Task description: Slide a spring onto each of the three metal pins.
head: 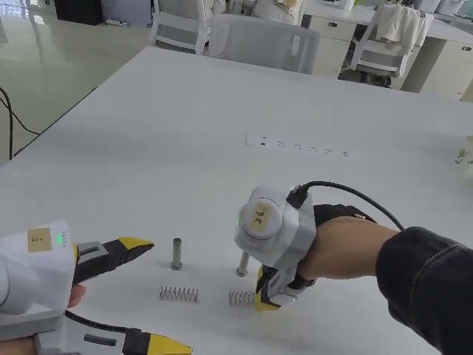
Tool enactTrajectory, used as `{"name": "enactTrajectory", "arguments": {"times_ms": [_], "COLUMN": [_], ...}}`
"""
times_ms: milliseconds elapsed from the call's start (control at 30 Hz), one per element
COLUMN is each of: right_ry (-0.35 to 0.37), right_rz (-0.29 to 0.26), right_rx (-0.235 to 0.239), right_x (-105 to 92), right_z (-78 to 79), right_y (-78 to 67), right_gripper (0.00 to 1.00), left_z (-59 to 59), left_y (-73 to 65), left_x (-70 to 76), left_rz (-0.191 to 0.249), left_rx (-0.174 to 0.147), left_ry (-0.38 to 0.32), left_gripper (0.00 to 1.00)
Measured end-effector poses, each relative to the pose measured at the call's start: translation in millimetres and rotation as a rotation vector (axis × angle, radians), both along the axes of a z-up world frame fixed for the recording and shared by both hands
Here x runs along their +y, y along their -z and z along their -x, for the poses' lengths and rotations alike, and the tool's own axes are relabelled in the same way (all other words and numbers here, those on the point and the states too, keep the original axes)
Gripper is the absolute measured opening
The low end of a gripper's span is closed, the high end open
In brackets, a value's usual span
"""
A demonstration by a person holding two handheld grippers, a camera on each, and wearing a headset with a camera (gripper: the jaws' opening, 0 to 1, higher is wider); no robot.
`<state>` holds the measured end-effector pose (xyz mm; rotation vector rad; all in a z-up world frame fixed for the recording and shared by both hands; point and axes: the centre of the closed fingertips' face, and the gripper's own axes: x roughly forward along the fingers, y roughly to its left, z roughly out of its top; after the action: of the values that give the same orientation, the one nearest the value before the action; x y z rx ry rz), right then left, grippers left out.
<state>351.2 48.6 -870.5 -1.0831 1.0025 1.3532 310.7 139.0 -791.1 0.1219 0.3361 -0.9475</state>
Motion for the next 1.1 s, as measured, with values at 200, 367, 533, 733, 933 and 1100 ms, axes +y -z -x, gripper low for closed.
{"name": "enactTrajectory", "arguments": {"times_ms": [200,367,533,733,933,1100], "right_ry": [-0.01,-0.005,0.013,0.014,0.013,-0.014], "right_rz": [0.0,-0.004,-0.018,-0.024,-0.054,-0.063], "right_rx": [-0.012,-0.017,-0.009,0.016,0.044,0.039], "right_x": [0.3,1.1,0.6,-2.2,2.8,10.3], "right_z": [-0.3,0.5,2.8,14.1,22.9,28.2], "right_y": [-0.4,-2.0,-10.4,-18.2,-31.6,-41.5], "right_gripper": [0.08,0.08,0.08,0.08,0.08,0.08], "left_z": [0.6,1.5,3.0,4.3,7.0,9.6], "left_y": [-0.1,-0.2,0.2,-1.3,-2.5,-4.7], "left_x": [-0.6,-1.7,-2.4,-6.1,-9.9,-13.2], "left_rz": [0.001,0.001,-0.004,-0.002,0.004,0.012], "left_rx": [0.001,0.001,0.003,0.002,0.003,0.003], "left_ry": [0.001,0.005,0.01,0.023,0.041,0.058], "left_gripper": [0.86,0.86,0.85,0.81,0.73,0.66]}}
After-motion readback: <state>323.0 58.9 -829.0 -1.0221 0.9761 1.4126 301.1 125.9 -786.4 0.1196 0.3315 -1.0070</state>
